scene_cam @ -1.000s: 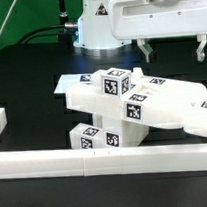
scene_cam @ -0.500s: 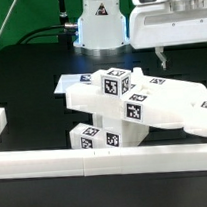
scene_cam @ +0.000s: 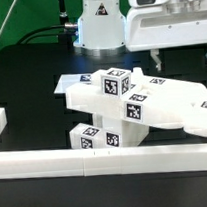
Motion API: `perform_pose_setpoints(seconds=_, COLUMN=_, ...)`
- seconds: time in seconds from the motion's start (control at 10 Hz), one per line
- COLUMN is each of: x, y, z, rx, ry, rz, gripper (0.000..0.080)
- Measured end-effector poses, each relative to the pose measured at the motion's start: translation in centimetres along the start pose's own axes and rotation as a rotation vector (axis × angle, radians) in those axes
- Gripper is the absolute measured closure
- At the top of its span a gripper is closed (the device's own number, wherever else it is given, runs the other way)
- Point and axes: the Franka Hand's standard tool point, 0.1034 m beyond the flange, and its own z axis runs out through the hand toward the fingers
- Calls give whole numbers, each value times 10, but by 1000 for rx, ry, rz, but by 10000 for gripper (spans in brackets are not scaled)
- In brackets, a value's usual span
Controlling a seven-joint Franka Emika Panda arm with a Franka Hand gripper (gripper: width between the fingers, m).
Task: Assemble chair
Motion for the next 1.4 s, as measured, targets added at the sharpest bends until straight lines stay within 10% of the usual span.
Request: perform_pose_setpoints(seconds=1.4, x=-27, y=14, z=59, rx=-49, ry=48, rz=-32, gripper=151)
